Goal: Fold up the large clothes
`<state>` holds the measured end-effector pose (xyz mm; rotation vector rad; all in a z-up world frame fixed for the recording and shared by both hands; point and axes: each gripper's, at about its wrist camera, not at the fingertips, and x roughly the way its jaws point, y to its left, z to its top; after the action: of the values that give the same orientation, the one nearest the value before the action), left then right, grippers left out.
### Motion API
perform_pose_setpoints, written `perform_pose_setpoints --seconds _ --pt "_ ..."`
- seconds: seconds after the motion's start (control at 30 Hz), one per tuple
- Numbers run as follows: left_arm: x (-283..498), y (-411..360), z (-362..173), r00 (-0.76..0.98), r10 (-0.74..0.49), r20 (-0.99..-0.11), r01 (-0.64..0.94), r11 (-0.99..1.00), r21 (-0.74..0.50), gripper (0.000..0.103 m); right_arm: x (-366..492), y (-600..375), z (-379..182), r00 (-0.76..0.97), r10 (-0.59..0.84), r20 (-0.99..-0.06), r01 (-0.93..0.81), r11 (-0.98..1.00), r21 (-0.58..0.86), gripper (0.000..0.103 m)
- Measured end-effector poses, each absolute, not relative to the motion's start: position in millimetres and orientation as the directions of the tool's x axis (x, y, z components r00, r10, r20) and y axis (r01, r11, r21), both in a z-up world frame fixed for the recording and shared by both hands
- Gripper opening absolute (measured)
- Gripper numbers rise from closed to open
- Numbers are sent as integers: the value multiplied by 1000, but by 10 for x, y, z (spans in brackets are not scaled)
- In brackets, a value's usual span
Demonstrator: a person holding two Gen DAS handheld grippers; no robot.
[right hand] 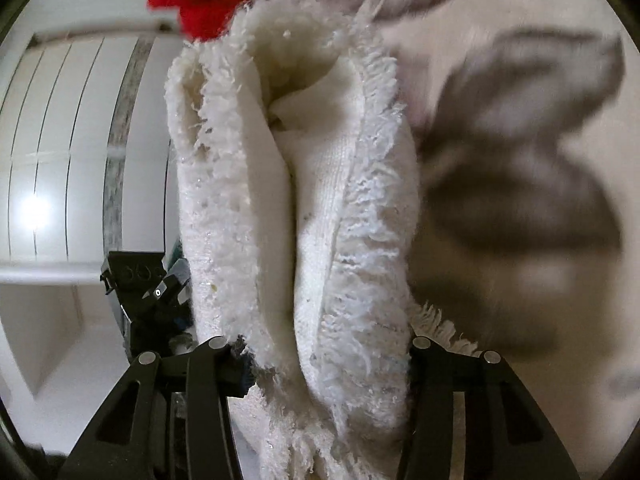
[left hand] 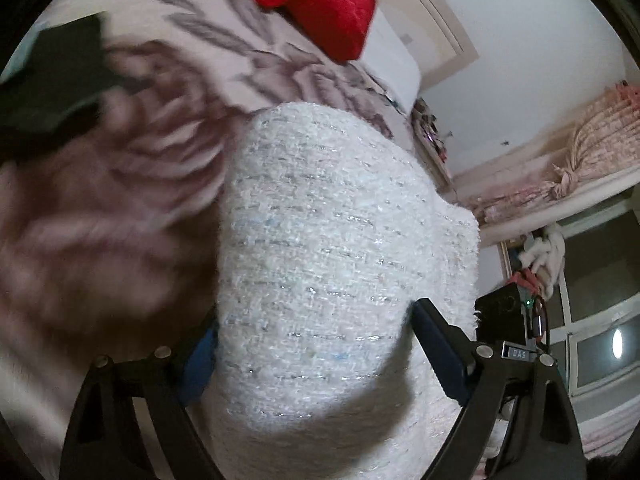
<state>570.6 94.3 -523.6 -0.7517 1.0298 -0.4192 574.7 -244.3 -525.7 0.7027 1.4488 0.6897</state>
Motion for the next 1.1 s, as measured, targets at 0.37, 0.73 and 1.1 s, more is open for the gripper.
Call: perform_pose_setpoints --seconds 0.37,0.73,1.1 --pt "7178 401 -5963 303 -642 -704 40 747 -664 91 7573 -3203 -6318 25 683 -730 192 713 674 57" --pt "6852 295 -5360 428 -421 -800 95 901 -423 93 7574 -2877 -5784 111 335 -936 104 933 346 81" --pt "6170 72 -4978 495 -165 -853 61 986 -155 97 6479 -2324 -5086 243 -98 -965 84 993 -80 93"
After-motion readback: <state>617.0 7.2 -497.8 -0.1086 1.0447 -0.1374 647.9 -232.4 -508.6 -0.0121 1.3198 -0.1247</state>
